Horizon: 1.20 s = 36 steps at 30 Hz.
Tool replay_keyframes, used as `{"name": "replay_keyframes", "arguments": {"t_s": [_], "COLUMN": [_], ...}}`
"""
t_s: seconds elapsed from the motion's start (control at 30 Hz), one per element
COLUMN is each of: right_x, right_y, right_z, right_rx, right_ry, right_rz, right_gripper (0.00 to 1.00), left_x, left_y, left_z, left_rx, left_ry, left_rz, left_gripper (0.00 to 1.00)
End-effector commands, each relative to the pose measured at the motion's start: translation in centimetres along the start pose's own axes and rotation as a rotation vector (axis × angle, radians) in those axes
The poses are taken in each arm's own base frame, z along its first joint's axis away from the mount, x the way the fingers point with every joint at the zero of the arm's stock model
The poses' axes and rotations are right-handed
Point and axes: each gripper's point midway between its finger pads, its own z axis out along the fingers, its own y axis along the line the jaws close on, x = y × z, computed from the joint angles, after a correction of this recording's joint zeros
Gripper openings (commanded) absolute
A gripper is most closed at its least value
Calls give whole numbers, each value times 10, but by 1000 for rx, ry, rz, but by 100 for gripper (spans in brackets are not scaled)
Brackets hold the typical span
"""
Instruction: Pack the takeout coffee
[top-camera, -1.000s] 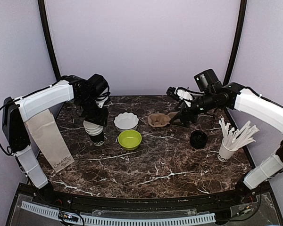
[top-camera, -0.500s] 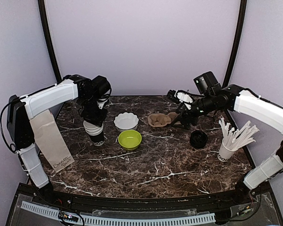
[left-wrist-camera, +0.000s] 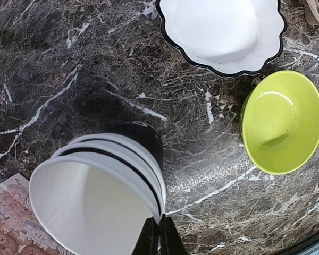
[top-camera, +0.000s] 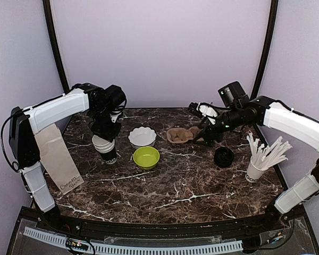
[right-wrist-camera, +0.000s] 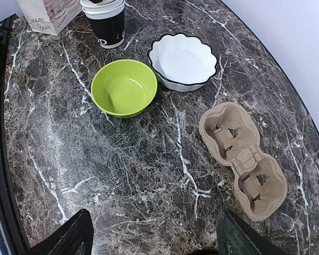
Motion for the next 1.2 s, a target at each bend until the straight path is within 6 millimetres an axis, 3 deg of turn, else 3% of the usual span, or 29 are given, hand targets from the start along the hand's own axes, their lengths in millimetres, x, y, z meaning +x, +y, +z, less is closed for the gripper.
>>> {"name": "replay_keyframes", "arguments": {"t_s": [0.0,0.17,0.47,0.67,0.8,0.83,0.9,1.0,1.13,1.17], "right_x": [-6,-6,-4,-8,-24,-30,-42,-61,-76,-77], "right_y": [0,-1,-1,-1,6,9,11,12,9,8], "right_z": [-3,-3,-2,1,7,7,8,9,22,28], "right_rx": [13,17,16,2,-85,-113,-157,-197,-183,-174], "right_ry": [-24,-20,-15,-20,-55,-68,-91,-139,-174,-169], "right_rz": [-24,-24,-25,-35,-39,-40,-36,-30,-25,-25], "right_gripper": [80,80,80,80,83,84,86,90,92,92], "left_x": [1,3,-2,-15,-28,-29,-37,-47,-43,-41], "left_y": [7,9,11,16,33,28,-3,-15,-3,9], "left_z": [-5,0,-8,-31,-25,-23,-28,-48,-53,-49], "left_rx": [-45,-69,-74,-99,-208,-184,4,85,28,-47], "left_ry": [9,41,16,-48,-56,-45,-83,-155,-162,-151], "left_rz": [16,21,23,55,115,127,126,136,140,143], "left_gripper": [9,12,0,0,0,0,0,0,0,0]}}
